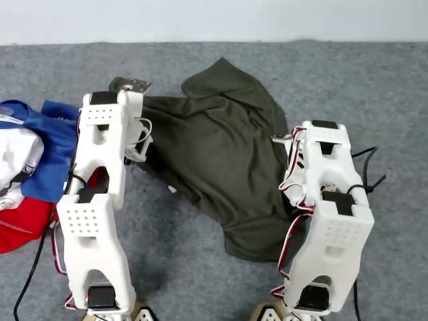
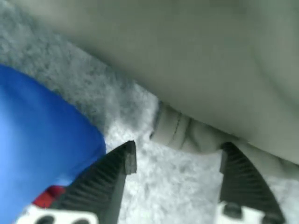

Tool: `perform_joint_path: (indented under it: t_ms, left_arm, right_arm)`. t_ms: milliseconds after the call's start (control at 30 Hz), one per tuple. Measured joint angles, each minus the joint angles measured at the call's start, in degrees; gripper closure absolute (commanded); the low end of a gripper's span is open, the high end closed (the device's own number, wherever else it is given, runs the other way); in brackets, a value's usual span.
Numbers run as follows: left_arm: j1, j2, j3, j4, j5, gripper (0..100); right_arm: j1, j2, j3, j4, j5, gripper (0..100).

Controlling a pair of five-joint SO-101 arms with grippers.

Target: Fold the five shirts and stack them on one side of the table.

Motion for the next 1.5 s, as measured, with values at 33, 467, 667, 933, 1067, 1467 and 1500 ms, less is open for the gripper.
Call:
perform_joint_path:
  t_ms: [33, 467, 667, 933, 1067, 1467, 1500]
  left_arm:
    - [0.0, 0.0, 0.8, -1.1, 0.0, 71]
    - [3.3, 1.9, 3.1, -8.1, -0.2, 92]
    - [5.3, 1.8, 2.9, -6.4, -0.1, 99]
    - [4.9, 2.0, 1.6, 2.2, -1.7, 99]
    - [4.7, 2.1, -1.7, 8.3, -3.7, 99]
    - [3.9, -15.0, 12.8, 9.4, -4.7, 99]
    - [3.9, -16.5, 15.6, 9.4, -5.5, 99]
  right_arm:
    - [0.0, 0.0, 0.0, 0.0, 0.0, 98.8]
    - [0.0, 0.0, 0.0, 0.0, 0.0, 98.8]
    - [0.0, 0.0, 0.0, 0.0, 0.0, 98.8]
    - [1.1, -0.4, 0.0, 0.0, 0.0, 98.8]
    - [3.1, -2.4, 1.0, 0.0, 0.1, 98.8]
    - [13.0, -11.0, 1.0, 3.9, 3.2, 98.8]
    - [13.5, -11.0, 1.0, 3.9, 3.2, 98.5]
